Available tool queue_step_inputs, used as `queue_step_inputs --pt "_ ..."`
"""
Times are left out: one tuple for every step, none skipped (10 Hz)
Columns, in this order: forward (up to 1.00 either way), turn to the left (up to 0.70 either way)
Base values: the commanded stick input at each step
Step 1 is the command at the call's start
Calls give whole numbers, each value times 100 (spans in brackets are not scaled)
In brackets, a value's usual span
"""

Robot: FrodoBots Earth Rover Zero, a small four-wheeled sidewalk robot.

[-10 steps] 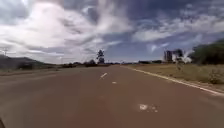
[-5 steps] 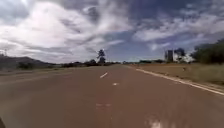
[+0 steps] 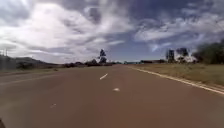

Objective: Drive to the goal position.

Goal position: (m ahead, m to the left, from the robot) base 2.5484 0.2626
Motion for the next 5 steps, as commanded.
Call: queue_step_inputs --pt "100 0" --pt "100 -10" --pt "100 -23" --pt "100 -35" --pt "100 -26"
